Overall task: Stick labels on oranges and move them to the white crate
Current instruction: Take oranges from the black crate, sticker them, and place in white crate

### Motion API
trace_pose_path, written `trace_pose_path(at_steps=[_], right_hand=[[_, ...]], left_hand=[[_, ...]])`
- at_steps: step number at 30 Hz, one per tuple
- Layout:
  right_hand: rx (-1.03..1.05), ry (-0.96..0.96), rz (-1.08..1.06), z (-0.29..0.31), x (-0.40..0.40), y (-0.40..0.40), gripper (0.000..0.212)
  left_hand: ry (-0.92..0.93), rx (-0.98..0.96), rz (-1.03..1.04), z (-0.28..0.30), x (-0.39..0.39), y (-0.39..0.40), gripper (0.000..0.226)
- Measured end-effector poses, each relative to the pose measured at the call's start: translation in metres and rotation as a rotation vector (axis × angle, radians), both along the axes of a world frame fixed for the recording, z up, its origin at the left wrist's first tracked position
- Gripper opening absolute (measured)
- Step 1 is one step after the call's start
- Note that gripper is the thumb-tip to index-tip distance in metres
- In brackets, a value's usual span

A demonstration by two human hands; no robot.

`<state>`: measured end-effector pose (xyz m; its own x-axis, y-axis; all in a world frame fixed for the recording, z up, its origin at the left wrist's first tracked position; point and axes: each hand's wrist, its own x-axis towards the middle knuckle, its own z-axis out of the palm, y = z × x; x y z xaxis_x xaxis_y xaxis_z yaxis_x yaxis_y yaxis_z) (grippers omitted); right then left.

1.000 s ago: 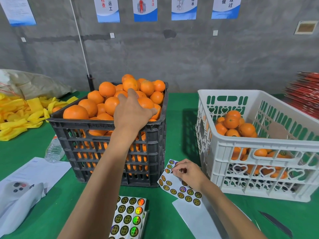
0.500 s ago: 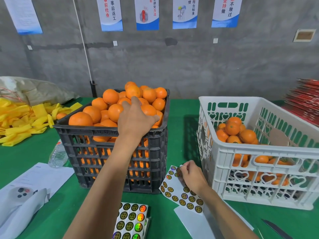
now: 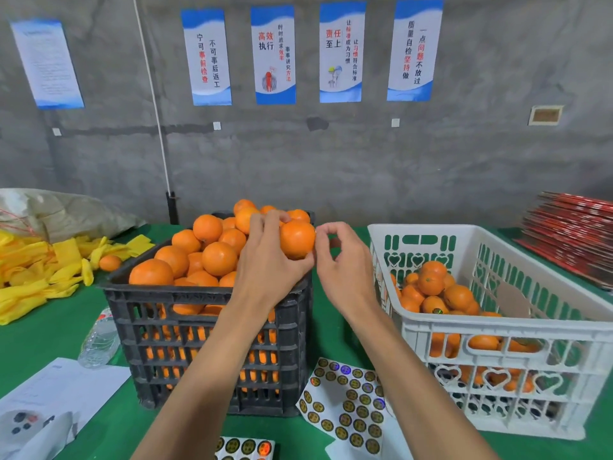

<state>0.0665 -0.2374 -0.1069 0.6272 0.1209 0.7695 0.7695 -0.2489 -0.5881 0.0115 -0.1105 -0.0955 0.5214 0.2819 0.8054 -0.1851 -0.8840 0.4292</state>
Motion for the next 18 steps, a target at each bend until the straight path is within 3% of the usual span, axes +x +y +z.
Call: trace_pose_path(at_steps=[3, 5, 8, 11, 14, 18], right_hand=[[0.011, 0.064, 0.080, -0.007, -0.004, -0.010, 0.029], [0.074, 0.212, 0.137, -0.011, -0.007, -0.013, 0.038], [0.445, 0.573, 0.305, -0.014, -0.008, -0.016, 0.051], [0.900, 0.863, 0.456, -0.013, -0.001, -0.031, 0.044], [1.217, 0.946, 0.491, -0.010, 0.003, -0.047, 0.027], [1.298, 0.950, 0.398, -0.005, 0.005, -0.062, 0.018]], left_hand=[[0.006, 0.023, 0.017, 0.001, 0.003, -0.006, 0.056], [0.012, 0.036, -0.002, 0.000, 0.007, -0.015, 0.053], [0.020, 0.099, -0.106, -0.003, 0.014, -0.036, 0.051], [0.052, 0.104, -0.272, -0.009, 0.021, -0.058, 0.052], [0.118, 0.060, -0.418, -0.017, 0.027, -0.080, 0.052], [0.198, 0.062, -0.499, -0.027, 0.034, -0.107, 0.045]])
